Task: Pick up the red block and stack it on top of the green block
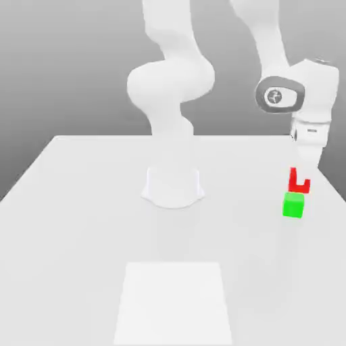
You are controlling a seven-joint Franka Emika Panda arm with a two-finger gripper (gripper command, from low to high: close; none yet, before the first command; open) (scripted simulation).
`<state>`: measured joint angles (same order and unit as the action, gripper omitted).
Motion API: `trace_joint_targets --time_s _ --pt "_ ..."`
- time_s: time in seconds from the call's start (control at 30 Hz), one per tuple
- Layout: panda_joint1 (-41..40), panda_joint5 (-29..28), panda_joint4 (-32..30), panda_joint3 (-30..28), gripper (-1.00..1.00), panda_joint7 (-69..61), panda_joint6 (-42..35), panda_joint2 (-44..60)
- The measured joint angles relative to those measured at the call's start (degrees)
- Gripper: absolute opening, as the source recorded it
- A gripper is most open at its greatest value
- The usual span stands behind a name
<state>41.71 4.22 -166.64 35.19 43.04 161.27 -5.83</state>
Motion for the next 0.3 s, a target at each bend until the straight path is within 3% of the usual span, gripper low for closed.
trace_joint_targets --time_s 0.3 --pt "-2.2 -8.1 0.1 -0.1 -1.00 5.7 4.2 5.2"
